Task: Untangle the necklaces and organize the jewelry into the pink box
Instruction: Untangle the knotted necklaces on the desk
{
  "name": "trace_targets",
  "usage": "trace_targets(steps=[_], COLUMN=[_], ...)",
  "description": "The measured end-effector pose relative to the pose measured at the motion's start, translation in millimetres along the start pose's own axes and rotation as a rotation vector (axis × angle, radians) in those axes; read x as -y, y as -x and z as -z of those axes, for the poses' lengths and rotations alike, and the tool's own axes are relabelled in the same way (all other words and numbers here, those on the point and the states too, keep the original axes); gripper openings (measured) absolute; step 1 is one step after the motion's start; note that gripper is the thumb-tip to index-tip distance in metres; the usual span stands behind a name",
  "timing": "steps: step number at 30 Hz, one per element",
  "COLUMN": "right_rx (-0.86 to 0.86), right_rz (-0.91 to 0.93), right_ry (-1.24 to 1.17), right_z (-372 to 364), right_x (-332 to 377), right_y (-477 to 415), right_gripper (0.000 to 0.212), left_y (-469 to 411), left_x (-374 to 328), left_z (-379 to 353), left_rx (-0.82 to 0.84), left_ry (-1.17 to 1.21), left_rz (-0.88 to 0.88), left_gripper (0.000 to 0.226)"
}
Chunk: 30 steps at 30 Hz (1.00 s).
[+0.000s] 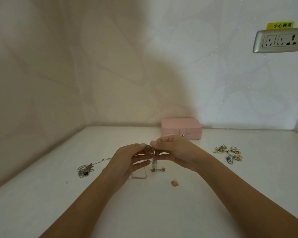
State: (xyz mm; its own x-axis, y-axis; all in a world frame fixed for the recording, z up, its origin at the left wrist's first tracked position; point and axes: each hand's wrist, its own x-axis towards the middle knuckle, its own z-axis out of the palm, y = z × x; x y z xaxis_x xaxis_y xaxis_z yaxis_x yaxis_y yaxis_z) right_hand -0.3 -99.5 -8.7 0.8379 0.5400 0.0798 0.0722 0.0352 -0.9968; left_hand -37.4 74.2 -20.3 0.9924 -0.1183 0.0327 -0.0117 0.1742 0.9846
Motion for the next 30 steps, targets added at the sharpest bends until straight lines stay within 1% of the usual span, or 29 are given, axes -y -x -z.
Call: trace_targets(steps=[3, 5, 8, 10, 13, 17, 20, 23, 27, 30], right_rx=[0.032, 0.033, 0.048, 0.068, 0.096, 0.109, 0.061, 0.000, -0.107, -0.082], right_rz=[-0.015, -0.019, -0.010, 0.003, 0.022, 0.020, -0.011, -0.013, 0.003, 0.024], right_ry=[-0.065, -0.105, -0.173, -0.236, -0.292, -0.362, -0.287, -0.273, -0.427, -0.505], right_z=[-3, -3, -5, -8, -8, -8, -10, -9, -2, -1], right_x=[1, 3, 4, 5, 7, 9, 14, 15, 13, 14], right_y=[1, 2, 3, 3, 3, 3, 9, 9, 6, 6], right_gripper=[0.022, 0.019, 0.018, 0.017, 0.022, 0.019, 0.017, 0.017, 0.032, 0.026], left_y=[2, 2, 3, 3, 4, 7, 10, 14, 15, 13], left_x=[0, -2, -4, -4, -6, -5, -7, -13, -18, -19], left_z=[0, 1, 1, 0, -3, -14, -19, -18, -13, -6], left_rx=[0.046, 0.045, 0.092, 0.121, 0.131, 0.123, 0.094, 0.062, 0.025, -0.033], left_ry=[-0.036, -0.073, -0.095, -0.064, -0.006, 0.021, 0.065, 0.005, -0.010, -0.054], left_rz=[-0.052, -0.087, -0.073, -0.060, -0.056, -0.069, -0.083, -0.079, -0.022, -0.050], left_gripper=[0.025, 0.018, 0.012, 0.016, 0.018, 0.027, 0.030, 0.034, 0.038, 0.035])
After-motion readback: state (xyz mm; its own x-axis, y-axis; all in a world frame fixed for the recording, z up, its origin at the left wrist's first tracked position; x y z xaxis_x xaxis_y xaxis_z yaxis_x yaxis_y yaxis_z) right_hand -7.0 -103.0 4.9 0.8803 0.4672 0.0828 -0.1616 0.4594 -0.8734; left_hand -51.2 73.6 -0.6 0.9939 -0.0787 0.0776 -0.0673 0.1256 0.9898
